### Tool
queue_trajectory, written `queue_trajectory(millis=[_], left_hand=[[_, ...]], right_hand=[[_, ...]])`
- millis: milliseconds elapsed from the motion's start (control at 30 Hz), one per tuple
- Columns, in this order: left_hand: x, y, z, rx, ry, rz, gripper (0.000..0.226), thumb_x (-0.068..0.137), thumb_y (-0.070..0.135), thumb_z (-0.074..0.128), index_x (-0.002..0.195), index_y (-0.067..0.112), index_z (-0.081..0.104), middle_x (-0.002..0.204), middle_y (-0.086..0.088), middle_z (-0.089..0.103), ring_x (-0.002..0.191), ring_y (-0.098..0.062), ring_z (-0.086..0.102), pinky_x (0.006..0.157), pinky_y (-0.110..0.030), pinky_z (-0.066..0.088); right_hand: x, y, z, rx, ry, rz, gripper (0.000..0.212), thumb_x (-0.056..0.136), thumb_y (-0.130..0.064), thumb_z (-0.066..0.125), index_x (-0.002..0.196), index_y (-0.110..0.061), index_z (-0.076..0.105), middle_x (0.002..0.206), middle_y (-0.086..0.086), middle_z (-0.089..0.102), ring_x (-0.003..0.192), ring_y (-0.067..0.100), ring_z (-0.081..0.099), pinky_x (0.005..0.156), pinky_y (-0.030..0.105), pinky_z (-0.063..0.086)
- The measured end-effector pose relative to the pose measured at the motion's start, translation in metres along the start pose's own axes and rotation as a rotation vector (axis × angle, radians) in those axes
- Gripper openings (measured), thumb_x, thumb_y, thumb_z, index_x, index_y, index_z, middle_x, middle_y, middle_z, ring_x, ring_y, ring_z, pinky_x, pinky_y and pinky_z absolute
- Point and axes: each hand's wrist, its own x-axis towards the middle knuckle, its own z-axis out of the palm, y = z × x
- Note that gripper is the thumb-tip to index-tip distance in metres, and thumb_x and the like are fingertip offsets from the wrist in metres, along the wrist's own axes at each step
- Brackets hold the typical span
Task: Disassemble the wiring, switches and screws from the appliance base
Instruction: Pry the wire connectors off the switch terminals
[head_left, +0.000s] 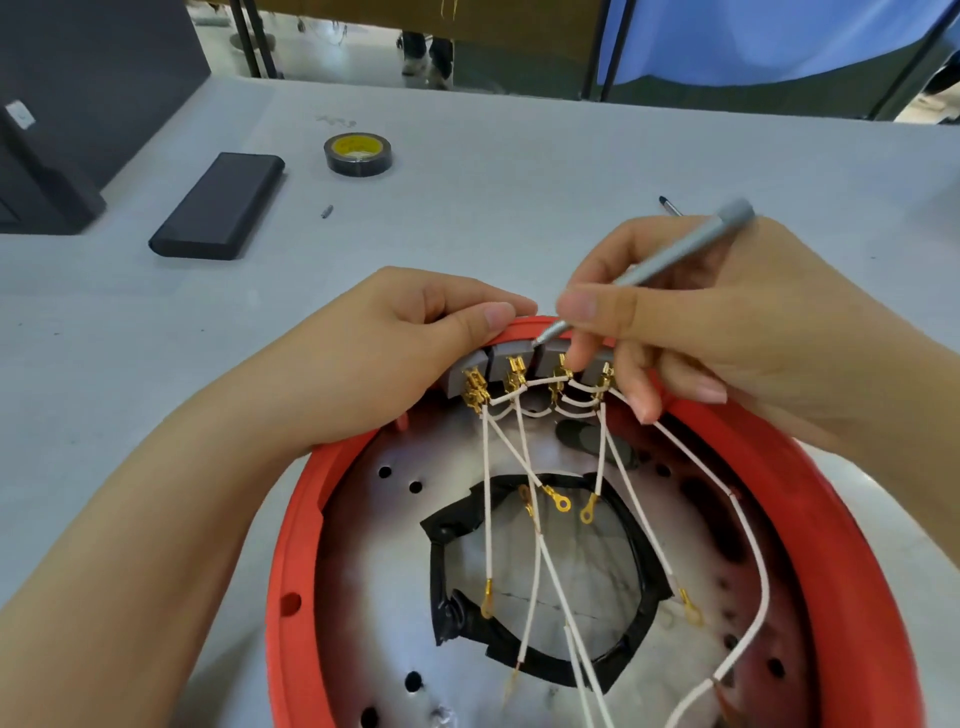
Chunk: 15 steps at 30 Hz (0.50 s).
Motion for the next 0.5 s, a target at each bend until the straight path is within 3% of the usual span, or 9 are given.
queue_trajectory(millis=[67, 133, 200, 267, 300, 400, 500], left_hand=[[-0.002, 0.001, -0.003, 0.018, -0.01, -0.013, 0.024, 0.095, 0.04, 0.049, 0.108, 0.043, 0.069, 0.098, 0.017, 0.073, 0.098, -0.022, 0.068, 0.088, -0.051, 0.053], [-0.003, 0.0, -0.004, 0.023, -0.011, -0.008, 0.025, 0.095, 0.039, 0.049, 0.11, 0.041, 0.069, 0.098, 0.023, 0.071, 0.097, -0.01, 0.068, 0.09, -0.035, 0.053], [-0.002, -0.001, -0.004, 0.035, -0.006, -0.001, 0.024, 0.094, 0.04, 0.049, 0.108, 0.041, 0.069, 0.095, 0.026, 0.071, 0.088, -0.004, 0.068, 0.078, -0.02, 0.052], [-0.002, -0.002, -0.004, 0.033, -0.004, -0.011, 0.023, 0.094, 0.042, 0.049, 0.106, 0.042, 0.069, 0.094, 0.022, 0.072, 0.089, -0.019, 0.068, 0.077, -0.034, 0.057], [-0.002, -0.002, -0.004, 0.025, -0.003, -0.008, 0.023, 0.094, 0.041, 0.05, 0.107, 0.042, 0.069, 0.095, 0.022, 0.072, 0.093, -0.018, 0.068, 0.084, -0.038, 0.055], [-0.002, -0.002, -0.004, -0.021, -0.006, -0.003, 0.023, 0.094, 0.037, 0.051, 0.109, 0.038, 0.069, 0.101, 0.027, 0.07, 0.1, 0.007, 0.063, 0.095, -0.025, 0.045], [-0.002, -0.003, -0.003, -0.038, -0.008, -0.007, 0.024, 0.094, 0.035, 0.051, 0.111, 0.035, 0.069, 0.103, 0.025, 0.07, 0.102, 0.009, 0.061, 0.099, -0.024, 0.042]], right_hand=[[-0.003, 0.001, 0.001, 0.041, -0.012, 0.015, 0.024, 0.073, -0.034, 0.063, 0.072, -0.01, 0.064, 0.067, 0.014, 0.07, 0.033, 0.015, 0.049, 0.03, 0.013, 0.026], [-0.004, 0.003, 0.003, 0.045, 0.008, 0.004, 0.028, 0.077, -0.037, 0.058, 0.076, -0.01, 0.064, 0.067, 0.014, 0.07, 0.033, 0.018, 0.05, 0.03, 0.014, 0.026], [-0.003, 0.005, 0.007, 0.01, 0.023, -0.001, 0.024, 0.081, -0.034, 0.058, 0.084, -0.01, 0.059, 0.066, 0.014, 0.07, 0.032, 0.019, 0.05, 0.031, 0.016, 0.025], [-0.003, 0.008, 0.01, -0.017, 0.04, -0.01, 0.019, 0.085, -0.028, 0.062, 0.082, -0.011, 0.052, 0.066, 0.012, 0.071, 0.031, 0.018, 0.05, 0.031, 0.016, 0.025], [-0.004, 0.009, 0.011, -0.02, 0.064, -0.025, 0.021, 0.086, -0.026, 0.062, 0.079, -0.012, 0.05, 0.064, 0.011, 0.07, 0.03, 0.019, 0.049, 0.032, 0.015, 0.025], [-0.007, 0.012, 0.014, -0.021, 0.195, -0.091, 0.028, 0.085, -0.026, 0.067, 0.067, -0.016, 0.049, 0.051, 0.008, 0.063, 0.026, 0.017, 0.04, 0.034, 0.014, 0.027], [-0.01, 0.014, 0.016, -0.052, 0.29, -0.121, 0.035, 0.081, -0.027, 0.075, 0.056, -0.024, 0.049, 0.045, 0.006, 0.058, 0.024, 0.015, 0.038, 0.033, 0.017, 0.029]])
